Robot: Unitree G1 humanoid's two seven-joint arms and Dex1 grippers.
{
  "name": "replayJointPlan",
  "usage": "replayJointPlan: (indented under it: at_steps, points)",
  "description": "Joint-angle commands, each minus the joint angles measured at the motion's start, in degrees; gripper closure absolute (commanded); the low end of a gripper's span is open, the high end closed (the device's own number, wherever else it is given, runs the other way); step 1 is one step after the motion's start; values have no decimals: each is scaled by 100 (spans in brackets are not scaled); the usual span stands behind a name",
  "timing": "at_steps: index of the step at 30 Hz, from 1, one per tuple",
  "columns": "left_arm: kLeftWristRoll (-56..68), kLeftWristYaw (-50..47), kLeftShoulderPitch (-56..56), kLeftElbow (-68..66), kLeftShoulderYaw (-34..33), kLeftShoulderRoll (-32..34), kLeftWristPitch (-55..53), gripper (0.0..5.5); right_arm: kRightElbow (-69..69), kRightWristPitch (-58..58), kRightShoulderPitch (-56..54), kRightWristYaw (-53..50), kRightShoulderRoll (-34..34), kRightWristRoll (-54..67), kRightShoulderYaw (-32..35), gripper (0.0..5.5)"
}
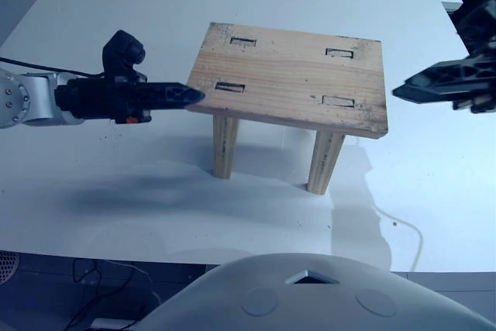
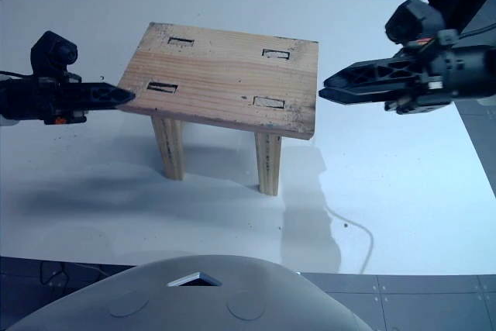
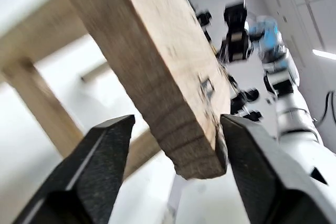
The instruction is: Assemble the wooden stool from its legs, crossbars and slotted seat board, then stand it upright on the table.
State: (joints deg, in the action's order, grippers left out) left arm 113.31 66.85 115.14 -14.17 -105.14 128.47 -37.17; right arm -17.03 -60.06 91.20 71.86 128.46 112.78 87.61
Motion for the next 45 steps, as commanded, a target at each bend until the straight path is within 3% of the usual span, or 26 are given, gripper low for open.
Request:
replayJointPlan:
  at_steps: [1,5,7,9,11,13,16,20,24,27,31,36,40,45]
  points:
    - [-31,536,446,-49,-1228,48,-77,175,27,995,1610,-1124,54,22,1881,301]
    - [-31,300,946,506,-1359,-533,1217,153,-38,2509,3077,-2358,54,22,3737,282]
    - [-31,-271,1594,265,-1780,-385,1909,153,486,3934,3921,-3351,54,22,4221,282]
    - [-31,-1555,2067,512,-1644,-289,3519,153,1339,5774,4433,-4629,54,22,3875,282]
    - [-32,-2765,1906,880,-705,-262,4981,153,1831,7161,4225,-5471,54,22,2665,282]
    - [-109,-3431,1562,1043,247,-141,5816,153,2011,7900,3863,-5854,54,-235,1556,282]
    - [-1296,-4710,1321,1119,1325,34,6764,153,2130,8429,3598,-6753,54,-1947,342,282]
    - [-3081,-6723,1479,1377,2320,53,7371,153,2453,8812,3862,-8227,54,-2813,-391,282]
    - [-3596,-8151,1991,1909,2806,53,7735,153,2652,9091,4081,-9359,54,-3183,-748,282]
    - [-4210,-9093,2262,2317,2912,53,7560,153,2764,9365,4377,-9408,54,-2858,-845,282]
    - [-4257,-9609,2151,2599,2933,53,7731,153,2782,9340,4260,-9210,54,-2337,-898,282]
    - [-4081,-9721,1566,2331,2855,53,7818,153,1781,7790,1922,-7856,54,-2581,-662,282]
    - [-3953,-9657,1230,1959,2877,53,7676,153,147,6480,31,-6735,54,-4123,-529,282]
    - [-3896,-9583,987,1422,2943,53,7606,153,-2486,6127,-1172,-6607,54,-8199,-1008,282]
